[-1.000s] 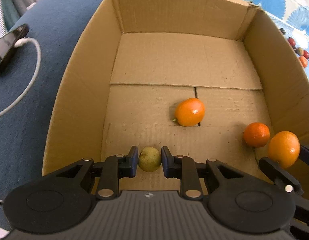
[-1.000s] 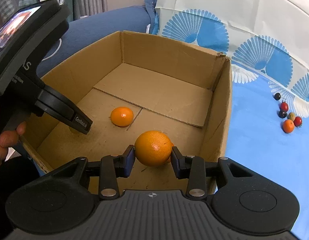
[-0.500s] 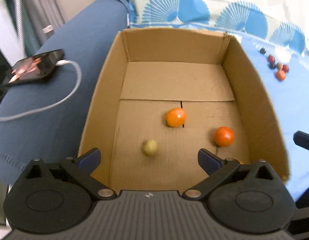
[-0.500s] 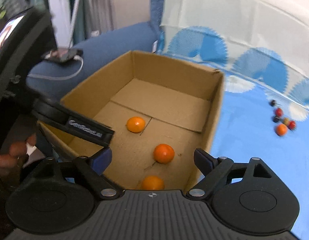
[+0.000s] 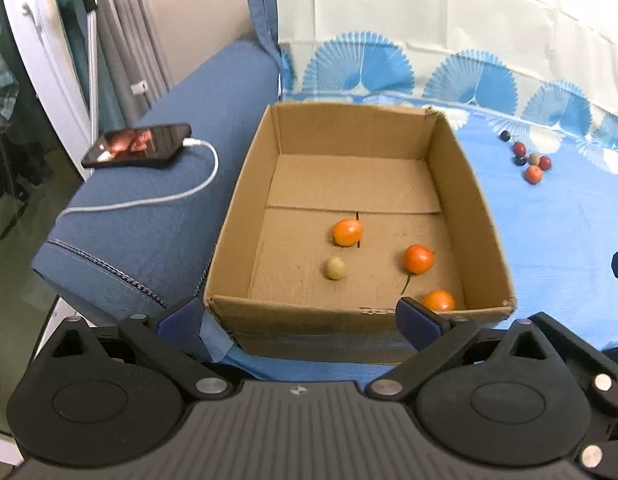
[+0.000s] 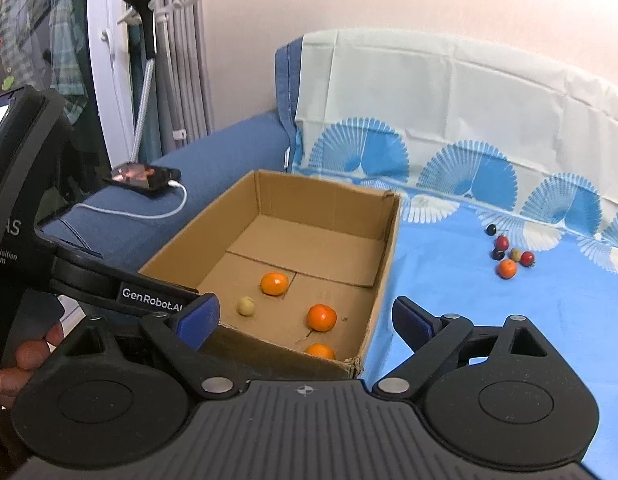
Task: Organize fruits
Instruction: 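Move both tools back toward the remaining fruit cluster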
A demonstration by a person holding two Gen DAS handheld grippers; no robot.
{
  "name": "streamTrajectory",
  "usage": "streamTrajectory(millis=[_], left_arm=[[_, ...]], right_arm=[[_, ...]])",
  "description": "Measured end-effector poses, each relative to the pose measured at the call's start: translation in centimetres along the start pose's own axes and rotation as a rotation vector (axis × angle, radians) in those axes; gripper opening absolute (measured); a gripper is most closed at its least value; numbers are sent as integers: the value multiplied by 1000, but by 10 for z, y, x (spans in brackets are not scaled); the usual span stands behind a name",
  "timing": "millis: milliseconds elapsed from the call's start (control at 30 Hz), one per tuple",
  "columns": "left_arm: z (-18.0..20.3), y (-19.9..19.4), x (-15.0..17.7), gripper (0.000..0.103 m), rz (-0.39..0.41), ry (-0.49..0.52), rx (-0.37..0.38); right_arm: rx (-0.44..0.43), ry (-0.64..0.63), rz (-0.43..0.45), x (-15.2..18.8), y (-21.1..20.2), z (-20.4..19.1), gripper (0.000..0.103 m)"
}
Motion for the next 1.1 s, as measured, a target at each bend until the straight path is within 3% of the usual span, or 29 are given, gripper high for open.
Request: streamTrajectory(millis=[367,633,900,1100], left_arm=[[-3,-47,10,103,94,2,-10],[2,-56,5,103,110,3,4],[34,-40,-19,103,77,58,33],[72,-18,-54,103,66,92,85]], right_arm=[[12,2,79,3,-40,-10,96],[26,0,107,3,-52,-4,97],[63,82,108,-4,-43,35,97],[175,142,127,-10,-34,94,97]])
Point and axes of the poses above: each gripper's, at about its wrist camera, not at the fingertips, and y roughly the way its jaws point, z to its right, x to its underside, the point moved 1 cm from there along y, roughly the way its jaws point, and after that the axes turned 11 degrees about y, right-handed, at the moved point
